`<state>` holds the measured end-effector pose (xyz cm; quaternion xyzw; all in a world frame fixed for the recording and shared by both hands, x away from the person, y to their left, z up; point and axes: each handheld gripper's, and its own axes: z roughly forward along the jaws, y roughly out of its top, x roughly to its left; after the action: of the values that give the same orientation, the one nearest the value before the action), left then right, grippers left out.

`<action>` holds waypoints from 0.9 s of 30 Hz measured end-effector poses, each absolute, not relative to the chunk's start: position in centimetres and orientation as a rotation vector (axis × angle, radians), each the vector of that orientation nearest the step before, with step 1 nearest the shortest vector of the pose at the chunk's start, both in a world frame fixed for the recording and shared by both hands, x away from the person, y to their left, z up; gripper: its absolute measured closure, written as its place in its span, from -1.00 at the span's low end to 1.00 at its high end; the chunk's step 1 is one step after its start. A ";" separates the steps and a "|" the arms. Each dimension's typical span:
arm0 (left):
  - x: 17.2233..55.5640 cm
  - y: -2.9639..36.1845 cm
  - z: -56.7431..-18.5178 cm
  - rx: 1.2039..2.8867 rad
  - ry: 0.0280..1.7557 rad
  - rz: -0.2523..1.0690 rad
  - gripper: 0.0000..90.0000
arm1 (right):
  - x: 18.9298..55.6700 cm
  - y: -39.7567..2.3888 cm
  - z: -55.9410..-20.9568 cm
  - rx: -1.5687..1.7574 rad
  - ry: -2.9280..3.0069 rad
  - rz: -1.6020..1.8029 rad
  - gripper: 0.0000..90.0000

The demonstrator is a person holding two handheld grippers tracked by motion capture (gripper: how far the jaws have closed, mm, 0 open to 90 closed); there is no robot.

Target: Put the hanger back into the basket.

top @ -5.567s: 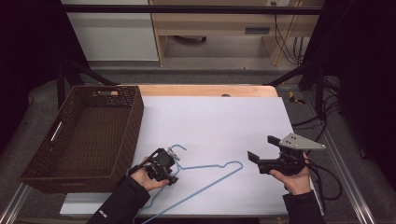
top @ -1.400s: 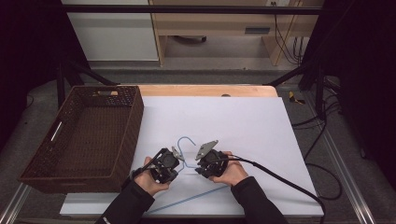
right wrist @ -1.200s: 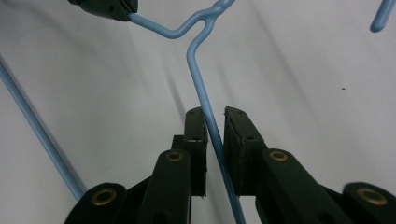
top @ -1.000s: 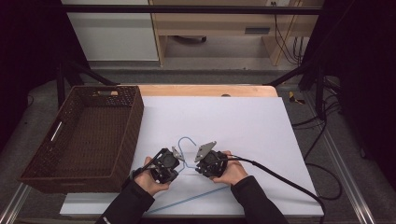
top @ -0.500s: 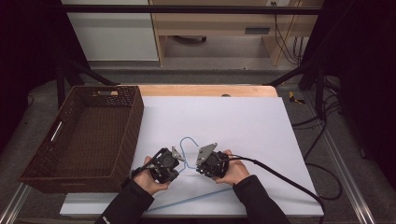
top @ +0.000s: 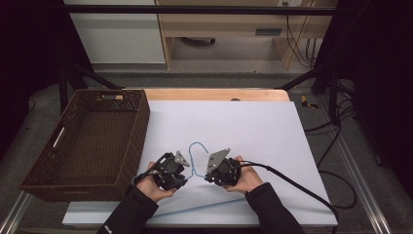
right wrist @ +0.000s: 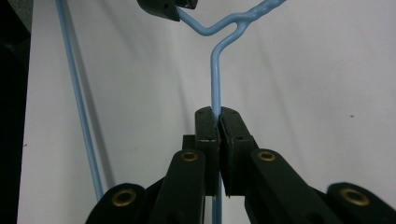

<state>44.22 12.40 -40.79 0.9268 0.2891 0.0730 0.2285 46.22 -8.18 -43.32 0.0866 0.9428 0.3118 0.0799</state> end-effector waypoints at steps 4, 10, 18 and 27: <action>44.2 13.0 -40.0 2.484 0.782 0.208 0.39 | 45.9 -8.4 -42.5 0.254 2.779 0.932 0.94; 44.7 14.2 -39.2 2.402 0.747 0.116 -0.05 | 45.7 -9.0 -41.4 0.223 2.733 0.937 0.94; 44.8 13.9 -39.5 2.416 0.687 0.052 0.08 | 45.1 -9.3 -40.4 0.181 2.695 0.959 0.94; 44.6 13.6 -39.5 2.438 0.573 0.049 0.68 | 44.7 -9.4 -40.0 0.144 2.701 0.975 0.94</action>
<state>44.61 13.62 -39.54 0.9244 0.2174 0.0185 0.3130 44.75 -9.44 -39.95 0.0495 0.9311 0.3362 0.1327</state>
